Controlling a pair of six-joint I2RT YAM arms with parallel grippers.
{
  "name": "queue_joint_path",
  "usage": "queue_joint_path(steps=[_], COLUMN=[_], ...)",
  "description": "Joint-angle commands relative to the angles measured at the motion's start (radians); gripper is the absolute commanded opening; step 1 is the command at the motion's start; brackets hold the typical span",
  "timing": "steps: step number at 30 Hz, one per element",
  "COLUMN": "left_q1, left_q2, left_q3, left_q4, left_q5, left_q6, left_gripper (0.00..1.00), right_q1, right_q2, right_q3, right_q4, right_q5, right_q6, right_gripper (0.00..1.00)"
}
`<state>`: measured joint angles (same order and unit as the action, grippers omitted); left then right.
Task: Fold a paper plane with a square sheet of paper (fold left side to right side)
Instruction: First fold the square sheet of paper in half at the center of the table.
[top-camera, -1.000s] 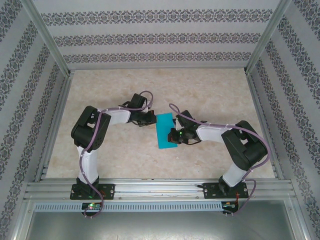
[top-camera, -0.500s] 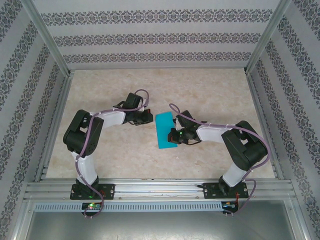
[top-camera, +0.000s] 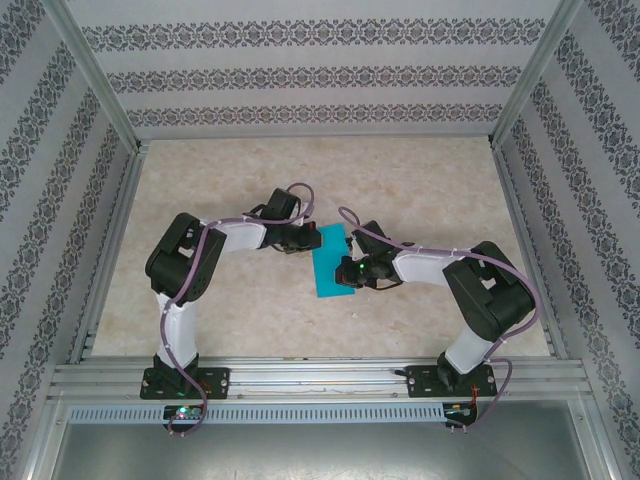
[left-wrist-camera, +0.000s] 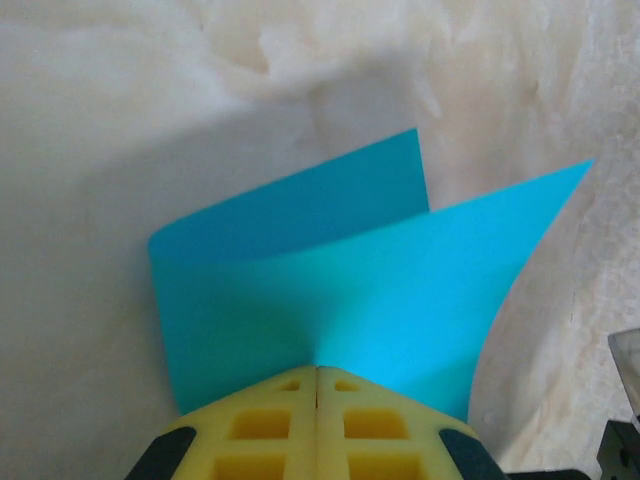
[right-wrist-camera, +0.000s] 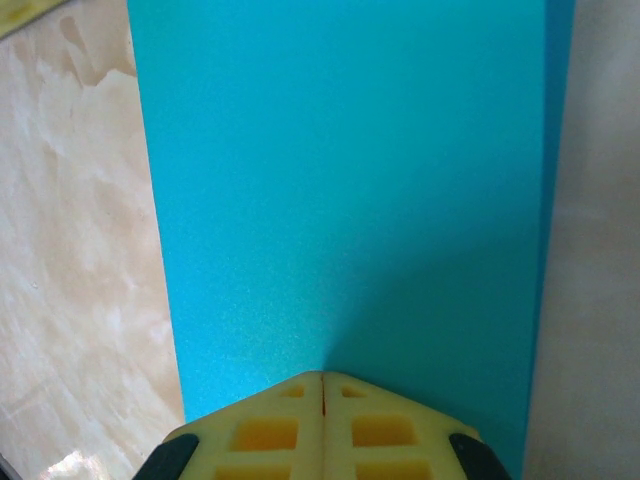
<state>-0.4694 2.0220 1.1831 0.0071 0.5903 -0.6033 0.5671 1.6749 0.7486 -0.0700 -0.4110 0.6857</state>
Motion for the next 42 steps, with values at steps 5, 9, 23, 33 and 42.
queue_joint_path(steps=[5,9,23,33,42], left_q1=[0.02,0.032,0.134,0.142,0.064], left_q2=[0.082,0.09,0.157,0.072,-0.102], left_q3=[0.032,0.017,0.195,0.186,0.004], left_q4=[0.002,0.012,-0.127,-0.173,-0.124], left_q5=[-0.063,-0.091,-0.117,-0.136,-0.08], left_q6=[0.031,0.029,0.12,0.175,0.129], left_gripper=[0.0,0.0,0.01,0.01,0.02], right_q1=[0.003,0.002,0.012,0.038,0.048], right_q2=[0.054,0.054,0.031,0.028,0.026], right_q3=[-0.057,-0.057,-0.084,-0.094,-0.107], right_q4=[-0.149,-0.153,-0.131,-0.078,-0.003], right_q5=[0.059,0.059,0.055,0.04,0.029], right_q6=[0.01,0.009,0.042,0.087,0.139], right_gripper=[0.0,0.0,0.0,0.0,0.0])
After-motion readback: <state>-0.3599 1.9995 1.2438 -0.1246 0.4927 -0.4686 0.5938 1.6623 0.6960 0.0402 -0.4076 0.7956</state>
